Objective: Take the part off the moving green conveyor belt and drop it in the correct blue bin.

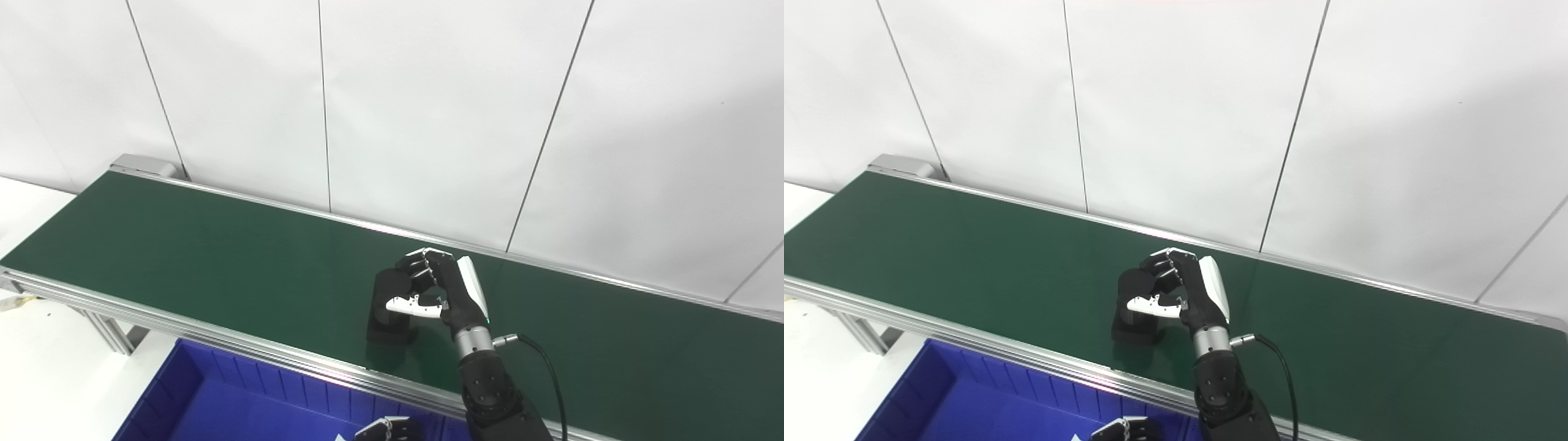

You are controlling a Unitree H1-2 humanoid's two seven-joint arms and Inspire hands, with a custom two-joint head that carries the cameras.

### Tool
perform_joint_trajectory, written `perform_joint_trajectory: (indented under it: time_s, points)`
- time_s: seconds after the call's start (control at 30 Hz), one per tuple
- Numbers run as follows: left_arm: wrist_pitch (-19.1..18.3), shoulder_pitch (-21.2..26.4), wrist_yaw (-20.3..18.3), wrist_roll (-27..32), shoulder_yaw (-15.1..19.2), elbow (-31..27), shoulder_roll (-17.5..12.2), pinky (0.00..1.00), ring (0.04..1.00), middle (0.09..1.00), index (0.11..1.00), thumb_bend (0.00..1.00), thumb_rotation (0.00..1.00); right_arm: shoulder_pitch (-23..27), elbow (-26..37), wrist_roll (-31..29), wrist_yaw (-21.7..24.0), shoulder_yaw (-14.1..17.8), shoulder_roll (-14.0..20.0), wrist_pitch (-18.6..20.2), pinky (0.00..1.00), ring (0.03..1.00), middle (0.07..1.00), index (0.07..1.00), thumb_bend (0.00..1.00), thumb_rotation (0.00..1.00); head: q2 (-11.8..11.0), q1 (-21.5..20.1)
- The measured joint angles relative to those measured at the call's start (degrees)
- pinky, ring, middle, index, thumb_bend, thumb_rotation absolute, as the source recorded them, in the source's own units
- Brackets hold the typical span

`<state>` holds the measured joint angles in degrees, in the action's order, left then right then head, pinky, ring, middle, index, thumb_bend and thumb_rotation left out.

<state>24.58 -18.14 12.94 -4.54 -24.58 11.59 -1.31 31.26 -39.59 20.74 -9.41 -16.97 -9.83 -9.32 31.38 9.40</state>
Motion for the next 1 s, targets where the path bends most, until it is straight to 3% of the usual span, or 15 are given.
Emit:
perform_joint_trajectory:
  time_s: [0.23, 0.47, 0.53, 0.67, 1.0]
  points:
    - [0.0, -0.3, -0.8, 0.5, 0.7, 0.0, 0.3, 0.6, 0.662, 0.689, 0.702, 0.62, 0.62, -1.1, 2.9, 0.1, -0.1, 0.2, 0.0, 0.0, 0.49, 0.446, 0.519, 0.493, 0.52, 0.0, -0.4, -1.0]
    - [0.0, -0.2, -2.6, 1.5, 1.7, 0.1, 0.8, 0.6, 0.662, 0.694, 0.704, 0.62, 0.6, -4.7, 12.5, -0.1, -0.1, 1.8, 0.7, 0.0, 0.46, 0.446, 0.515, 0.495, 0.52, 0.0, -1.6, -4.7]
    - [0.0, 0.0, -2.9, 1.7, 2.3, 0.6, 1.1, 0.6, 0.659, 0.694, 0.705, 0.58, 0.59, -5.5, 15.4, -0.3, -0.1, 2.6, 1.3, 0.0, 0.37, 0.458, 0.517, 0.507, 0.5, 0.0, -2.1, -6.1]
    - [0.0, 0.3, -3.6, 2.4, 3.6, 1.6, 1.4, 0.6, 0.658, 0.692, 0.705, 0.56, 0.58, -6.5, 22.2, -0.8, 0.0, 4.6, 3.0, 0.4, 0.36, 0.456, 0.511, 0.51, 0.5, 0.0, -2.5, -7.8]
    - [0.0, 1.0, -6.5, 3.1, 6.4, 3.2, 1.4, 0.61, 0.665, 0.703, 0.715, 0.53, 0.62, -7.6, 39.8, -2.3, 2.2, 9.1, 5.7, 7.0, 0.35, 0.445, 0.513, 0.518, 0.5, 0.0, -3.0, -12.8]
